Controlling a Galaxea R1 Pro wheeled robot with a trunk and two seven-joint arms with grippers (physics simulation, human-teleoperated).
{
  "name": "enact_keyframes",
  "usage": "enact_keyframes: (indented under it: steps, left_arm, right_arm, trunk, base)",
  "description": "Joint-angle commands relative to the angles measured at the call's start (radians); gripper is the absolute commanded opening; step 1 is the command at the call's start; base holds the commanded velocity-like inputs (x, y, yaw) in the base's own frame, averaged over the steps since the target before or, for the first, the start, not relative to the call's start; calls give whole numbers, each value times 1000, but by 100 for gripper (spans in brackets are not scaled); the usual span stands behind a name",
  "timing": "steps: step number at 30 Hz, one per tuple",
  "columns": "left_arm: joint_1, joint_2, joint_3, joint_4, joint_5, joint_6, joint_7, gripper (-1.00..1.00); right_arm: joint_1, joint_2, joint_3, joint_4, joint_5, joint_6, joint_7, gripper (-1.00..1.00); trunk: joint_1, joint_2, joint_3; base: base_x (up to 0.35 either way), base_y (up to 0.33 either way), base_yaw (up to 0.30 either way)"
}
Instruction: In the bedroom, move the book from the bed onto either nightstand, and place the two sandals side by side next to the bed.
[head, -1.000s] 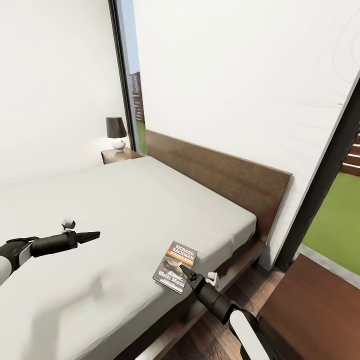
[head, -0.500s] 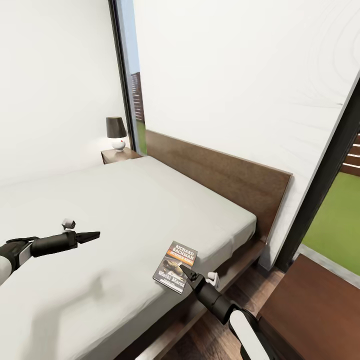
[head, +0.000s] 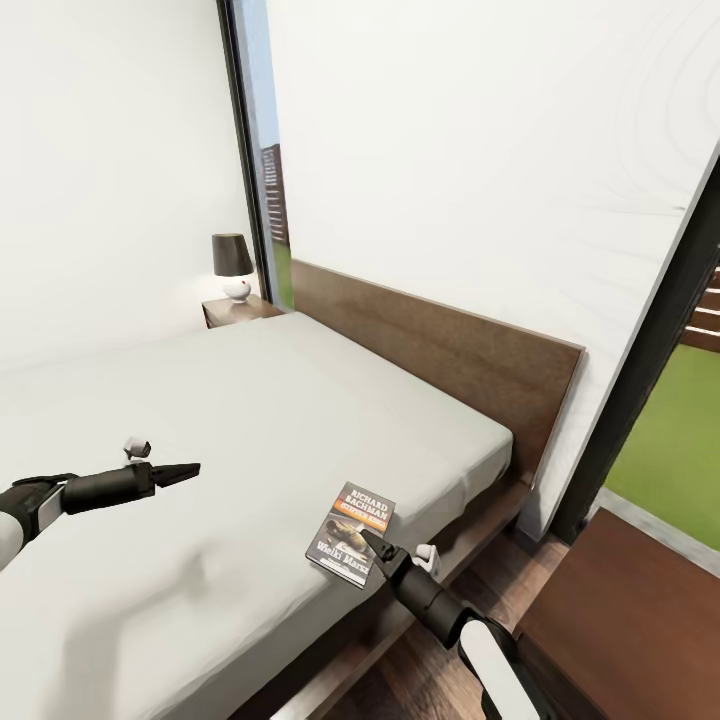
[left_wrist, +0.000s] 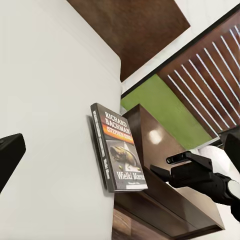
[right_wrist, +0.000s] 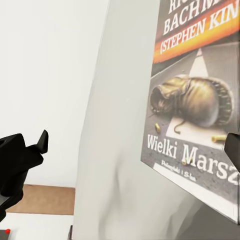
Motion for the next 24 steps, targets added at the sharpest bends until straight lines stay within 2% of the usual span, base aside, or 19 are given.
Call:
enact_keyframes:
  steps: [1, 14, 24]
  left_arm:
    - [-1, 0, 8, -1, -10, 11, -5, 100]
    - [-1, 0, 8, -1, -10, 11, -5, 100]
    - [-1, 0, 8, -1, -10, 11, -5, 100]
  right_arm:
    - [0, 0, -1, 0, -8, 6, -5, 100]
    - [0, 0, -1, -1, -12, -11, -117, 100]
    - [0, 0, 0, -2, -15, -19, -141, 100]
  trunk:
    - [0, 0, -1]
    - [0, 0, -1]
    - [0, 0, -1]
  base:
    - [0, 0, 0]
    - [0, 0, 0]
    - [0, 0, 0]
